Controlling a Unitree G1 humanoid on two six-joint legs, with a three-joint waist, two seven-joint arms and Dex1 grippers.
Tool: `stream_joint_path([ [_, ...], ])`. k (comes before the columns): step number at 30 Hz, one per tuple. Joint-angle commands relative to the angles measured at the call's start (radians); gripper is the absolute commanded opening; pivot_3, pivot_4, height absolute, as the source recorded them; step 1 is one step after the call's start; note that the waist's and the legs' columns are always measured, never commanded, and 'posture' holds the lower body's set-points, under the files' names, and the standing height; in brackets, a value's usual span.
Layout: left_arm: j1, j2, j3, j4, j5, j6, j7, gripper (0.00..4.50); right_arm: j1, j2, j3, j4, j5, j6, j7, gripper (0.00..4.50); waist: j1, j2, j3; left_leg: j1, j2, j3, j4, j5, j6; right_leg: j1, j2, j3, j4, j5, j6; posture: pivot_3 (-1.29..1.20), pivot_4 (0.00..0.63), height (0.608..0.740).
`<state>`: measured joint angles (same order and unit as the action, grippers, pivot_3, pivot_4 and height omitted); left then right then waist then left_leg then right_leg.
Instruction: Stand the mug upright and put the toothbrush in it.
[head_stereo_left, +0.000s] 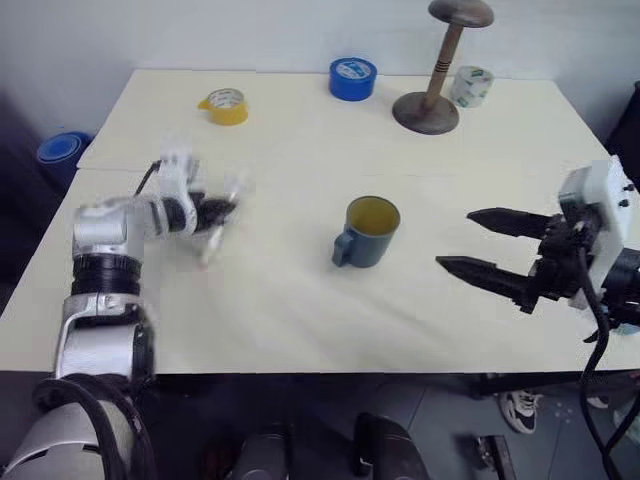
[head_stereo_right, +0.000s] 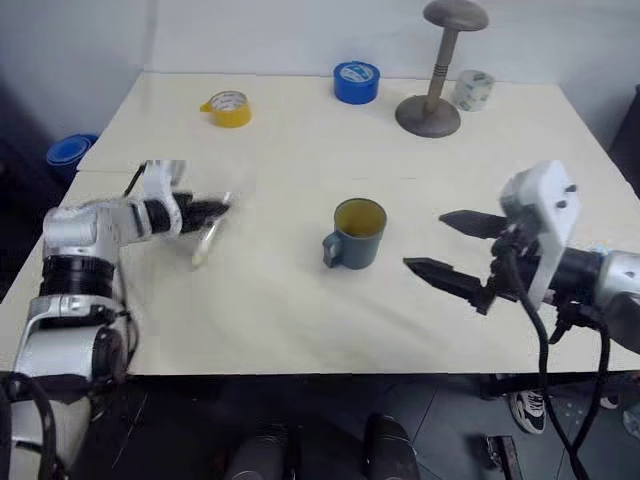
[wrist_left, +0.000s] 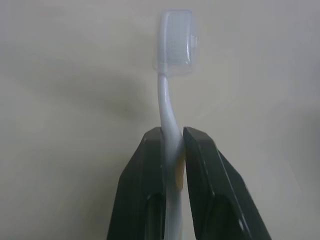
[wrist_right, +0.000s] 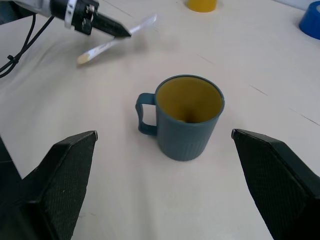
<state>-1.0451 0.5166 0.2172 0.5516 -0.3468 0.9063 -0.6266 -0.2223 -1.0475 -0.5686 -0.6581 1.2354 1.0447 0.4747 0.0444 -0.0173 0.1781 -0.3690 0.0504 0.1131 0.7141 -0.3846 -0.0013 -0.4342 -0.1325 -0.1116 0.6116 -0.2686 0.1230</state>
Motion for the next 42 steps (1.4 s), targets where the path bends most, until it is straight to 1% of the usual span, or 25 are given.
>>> stream_joint_path([
  [1, -0.107, -0.085, 0.077, -0.134, -0.151, -0.008, -0.031, 0.32, 0.048, 0.005, -0.083, -0.022, 0.028, -0.005, -0.047, 4.5, 0.009, 0.0, 0.0, -0.003, 0.0, 0.0, 0.002, -0.001, 0.001, -0.001, 0.0, 0.0, 0.0, 0.001, 0.002, 0.0, 0.15, 0.74],
  [3, -0.146, -0.167, 0.071, -0.145, -0.185, -0.044, -0.031, 0.32, 0.096, 0.011, -0.103, -0.041, 0.01, -0.013, -0.059, 4.5, 0.008, 0.0, 0.0, -0.001, -0.001, 0.001, 0.003, -0.002, 0.003, 0.001, -0.002, 0.0, -0.002, 0.002, 0.004, 0.0, 0.15, 0.74],
  [6, -0.194, -0.262, 0.032, -0.111, -0.182, -0.127, -0.043, 0.32, 0.145, 0.028, -0.132, -0.058, 0.017, -0.024, -0.093, 4.5, 0.007, 0.0, 0.0, 0.0, -0.002, 0.001, 0.003, -0.002, 0.003, 0.005, -0.001, 0.0, -0.005, 0.002, 0.004, 0.0, 0.15, 0.74],
  [9, -0.236, -0.329, -0.003, -0.042, -0.16, -0.204, -0.061, 0.32, 0.177, 0.043, -0.152, -0.075, 0.021, -0.034, -0.123, 4.5, 0.005, 0.0, 0.0, 0.001, -0.002, 0.001, 0.003, -0.001, 0.003, 0.005, -0.001, 0.0, -0.005, 0.003, 0.004, 0.0, 0.15, 0.74],
  [16, -0.293, -0.439, -0.048, 0.144, -0.118, -0.41, -0.098, 0.32, 0.238, 0.063, -0.188, -0.114, 0.046, -0.062, -0.194, 4.5, 0.003, 0.0, 0.0, 0.0, -0.002, 0.001, 0.001, -0.001, 0.003, 0.004, -0.001, 0.0, -0.007, 0.003, 0.004, 0.0, 0.15, 0.74],
  [18, -0.285, -0.457, -0.097, 0.173, -0.073, -0.454, -0.123, 0.32, 0.247, 0.062, -0.19, -0.121, 0.05, -0.07, -0.212, 4.5, 0.004, 0.0, 0.0, 0.0, -0.002, 0.001, 0.002, -0.001, 0.003, 0.005, -0.001, 0.0, -0.008, 0.003, 0.004, 0.0, 0.15, 0.74],
  [21, -0.243, -0.461, -0.159, 0.145, -0.033, -0.469, -0.164, 0.32, 0.261, 0.058, -0.206, -0.125, 0.06, -0.077, -0.23, 4.5, 0.008, 0.0, 0.0, 0.0, -0.002, 0.001, 0.002, -0.001, 0.004, 0.005, -0.001, 0.0, -0.008, 0.003, 0.003, 0.0, 0.15, 0.74],
  [24, -0.195, -0.457, -0.189, 0.099, -0.023, -0.457, -0.181, 0.32, 0.275, 0.054, -0.211, -0.121, 0.055, -0.085, -0.235, 4.5, 0.007, 0.0, 0.0, 0.0, -0.002, 0.001, 0.001, -0.001, 0.004, 0.004, -0.001, 0.0, -0.008, 0.003, 0.004, 0.0, 0.15, 0.74],
  [27, -0.144, -0.464, -0.217, 0.067, -0.001, -0.493, -0.186, 0.32, 0.278, 0.051, -0.201, -0.116, 0.048, -0.098, -0.236, 4.5, 0.006, 0.0, 0.0, 0.0, -0.002, 0.001, 0.001, -0.001, 0.004, 0.004, -0.001, 0.0, -0.008, 0.003, 0.003, 0.0, 0.15, 0.74],
  [29, -0.123, -0.474, -0.221, 0.06, -0.004, -0.509, -0.201, 0.95, 0.265, 0.049, -0.187, -0.109, 0.05, -0.104, -0.241, 4.5, 0.006, 0.0, 0.0, 0.0, -0.002, 0.001, 0.002, -0.001, 0.004, 0.004, -0.001, 0.0, -0.008, 0.003, 0.003, 0.0, 0.15, 0.74],
  [30, -0.106, -0.473, -0.22, 0.03, -0.017, -0.501, -0.213, 1.15, 0.26, 0.046, -0.178, -0.105, 0.045, -0.106, -0.236, 4.5, 0.006, 0.0, 0.0, 0.0, -0.002, 0.001, 0.002, -0.001, 0.004, 0.004, -0.001, 0.0, -0.008, 0.003, 0.003, 0.0, 0.15, 0.74],
  [32, -0.088, -0.464, -0.2, -0.023, -0.048, -0.466, -0.212, 1.81, 0.254, 0.04, -0.161, -0.099, 0.035, -0.111, -0.224, 4.5, 0.006, 0.0, 0.0, 0.0, -0.002, 0.0, 0.002, -0.001, 0.004, 0.004, -0.001, 0.0, -0.008, 0.003, 0.003, 0.0, 0.15, 0.74],
  [34, -0.075, -0.419, -0.174, -0.109, -0.085, -0.397, -0.217, 2.27, 0.245, 0.033, -0.14, -0.085, 0.016, -0.117, -0.207, 4.5, 0.006, 0.0, 0.0, -0.001, -0.002, 0.0, 0.002, -0.001, 0.004, 0.004, -0.001, 0.0, -0.008, 0.003, 0.003, 0.0, 0.15, 0.74],
  [35, -0.069, -0.404, -0.168, -0.139, -0.097, -0.373, -0.218, 2.68, 0.242, 0.032, -0.134, -0.081, 0.009, -0.118, -0.202, 4.5, 0.005, 0.0, 0.0, -0.001, -0.002, 0.0, 0.002, -0.001, 0.004, 0.004, -0.001, 0.0, -0.008, 0.003, 0.003, 0.0, 0.15, 0.74],
  [37, -0.058, -0.353, -0.145, -0.213, -0.137, -0.298, -0.222, 3.25, 0.233, 0.028, -0.118, -0.066, -0.012, -0.122, -0.182, 4.5, 0.001, 0.001, 0.0, 0.0, -0.001, 0.0, 0.002, -0.001, 0.004, 0.004, -0.001, 0.0, -0.008, 0.003, 0.003, 0.0, 0.15, 0.74],
  [38, -0.053, -0.289, -0.127, -0.267, -0.172, -0.232, -0.25, 3.51, 0.228, 0.021, -0.105, -0.049, -0.028, -0.125, -0.161, 4.5, -0.001, 0.001, -0.001, 0.0, -0.001, 0.0, 0.002, -0.001, 0.004, 0.004, -0.001, 0.0, -0.007, 0.003, 0.003, 0.0, 0.15, 0.74],
  [39, -0.049, -0.243, -0.115, -0.306, -0.198, -0.183, -0.269, 3.51, 0.223, 0.016, -0.096, -0.037, -0.04, -0.128, -0.145, 4.5, -0.006, 0.001, 0.0, 0.0, -0.001, 0.0, 0.002, -0.001, 0.004, 0.004, -0.001, 0.0, -0.007, 0.003, 0.003, 0.0, 0.15, 0.74],
  [40, -0.042, -0.169, -0.108, -0.346, -0.223, -0.137, -0.315, 3.51, 0.221, 0.008, -0.088, -0.02, -0.054, -0.127, -0.122, 4.5, -0.01, 0.001, -0.001, 0.0, -0.001, 0.0, 0.002, -0.001, 0.004, 0.004, -0.001, 0.0, -0.007, 0.003, 0.003, 0.0, 0.15, 0.74],
  [41, -0.037, -0.117, -0.105, -0.373, -0.241, -0.106, -0.346, 3.51, 0.22, 0.004, -0.083, -0.008, -0.064, -0.127, -0.105, 4.5, -0.016, 0.001, -0.001, 0.0, -0.001, 0.0, 0.002, -0.001, 0.004, 0.004, -0.001, 0.0, -0.006, 0.003, 0.003, 0.0, 0.15, 0.74],
  [42, -0.022, -0.026, -0.115, -0.392, -0.237, -0.102, -0.414, 3.51, 0.222, -0.007, -0.081, 0.011, -0.079, -0.125, -0.076, 4.5, -0.021, 0.002, -0.001, 0.0, -0.001, -0.001, 0.002, -0.001, 0.004, 0.004, 0.0, 0.0, -0.006, 0.003, 0.003, 0.0, 0.15, 0.74],
])
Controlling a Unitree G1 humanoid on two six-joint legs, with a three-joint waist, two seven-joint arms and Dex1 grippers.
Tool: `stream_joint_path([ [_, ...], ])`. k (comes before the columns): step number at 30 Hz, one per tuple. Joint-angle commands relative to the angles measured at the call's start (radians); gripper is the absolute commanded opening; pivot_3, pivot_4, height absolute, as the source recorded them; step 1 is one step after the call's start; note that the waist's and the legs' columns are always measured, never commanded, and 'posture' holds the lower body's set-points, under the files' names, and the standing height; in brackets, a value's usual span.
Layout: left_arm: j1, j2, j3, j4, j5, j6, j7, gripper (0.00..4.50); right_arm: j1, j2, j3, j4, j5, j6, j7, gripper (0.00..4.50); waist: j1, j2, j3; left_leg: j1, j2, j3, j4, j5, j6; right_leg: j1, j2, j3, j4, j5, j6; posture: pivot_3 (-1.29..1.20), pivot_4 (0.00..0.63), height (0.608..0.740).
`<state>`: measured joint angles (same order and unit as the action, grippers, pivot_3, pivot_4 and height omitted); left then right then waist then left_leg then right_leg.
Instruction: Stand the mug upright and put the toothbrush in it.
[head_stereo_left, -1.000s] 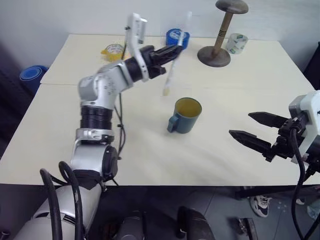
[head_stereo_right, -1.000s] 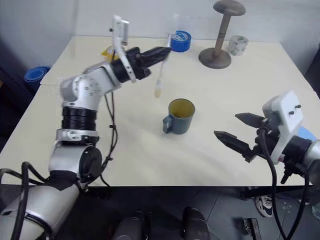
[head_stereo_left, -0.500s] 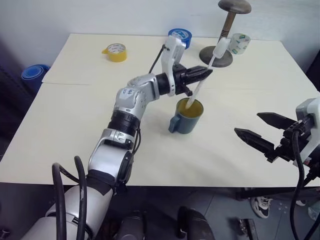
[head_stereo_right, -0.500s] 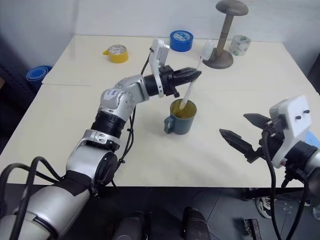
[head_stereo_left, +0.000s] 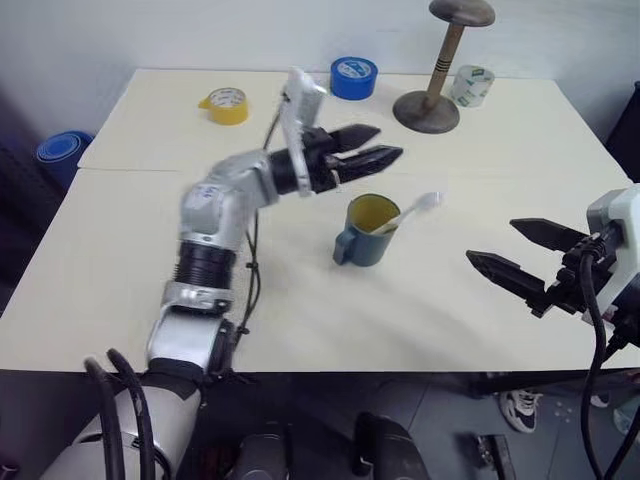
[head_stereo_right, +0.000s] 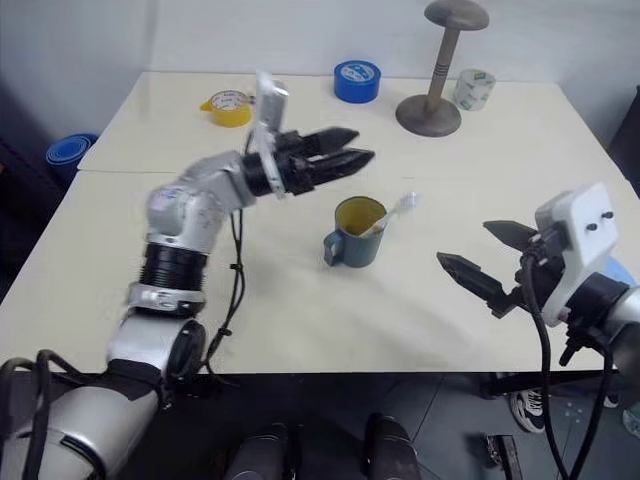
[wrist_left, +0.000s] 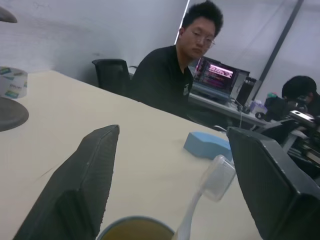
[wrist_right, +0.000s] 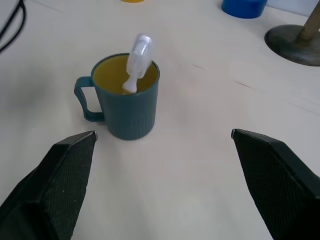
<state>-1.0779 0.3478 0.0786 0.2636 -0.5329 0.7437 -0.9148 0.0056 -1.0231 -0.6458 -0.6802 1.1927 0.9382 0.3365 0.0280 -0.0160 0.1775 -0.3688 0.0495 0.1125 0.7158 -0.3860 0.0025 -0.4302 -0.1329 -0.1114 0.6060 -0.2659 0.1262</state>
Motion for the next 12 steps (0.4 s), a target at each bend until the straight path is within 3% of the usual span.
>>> stream_joint_path([
  [1, 0.023, 0.207, 0.014, -0.117, -0.049, 0.063, -0.171, 3.51, -0.004, -0.038, -0.003, 0.047, -0.049, -0.017, 0.086, 4.5, -0.006, 0.001, 0.0, 0.001, 0.0, 0.0, 0.0, 0.0, 0.0, 0.0, 0.0, 0.0, 0.001, 0.0, 0.0, 0.0, 0.15, 0.74],
  [6, 0.134, 0.57, -0.072, -0.098, 0.066, -0.126, -0.504, 3.51, 0.018, -0.099, -0.024, 0.146, -0.068, 0.005, 0.288, 4.5, -0.003, 0.003, 0.0, 0.001, 0.0, 0.001, -0.001, 0.0, 0.0, -0.001, 0.001, 0.0, 0.0, 0.0, 0.0, 0.0, 0.15, 0.74],
  [8, 0.165, 0.65, -0.091, -0.085, 0.106, -0.202, -0.575, 3.51, 0.019, -0.119, -0.033, 0.177, -0.067, 0.009, 0.364, 4.5, 0.004, 0.003, 0.0, 0.0, 0.0, 0.001, 0.0, 0.0, 0.0, 0.0, 0.0, 0.0, -0.002, 0.0, 0.0, 0.0, 0.15, 0.74],
  [12, 0.168, 0.696, -0.087, -0.043, 0.134, -0.247, -0.599, 3.51, -0.023, -0.145, -0.012, 0.233, -0.09, 0.0, 0.432, 4.5, 0.015, 0.003, 0.0, -0.001, 0.0, 0.0, 0.001, 0.0, 0.0, 0.001, 0.0, 0.0, -0.003, 0.0, 0.0, 0.0, 0.15, 0.74],
])
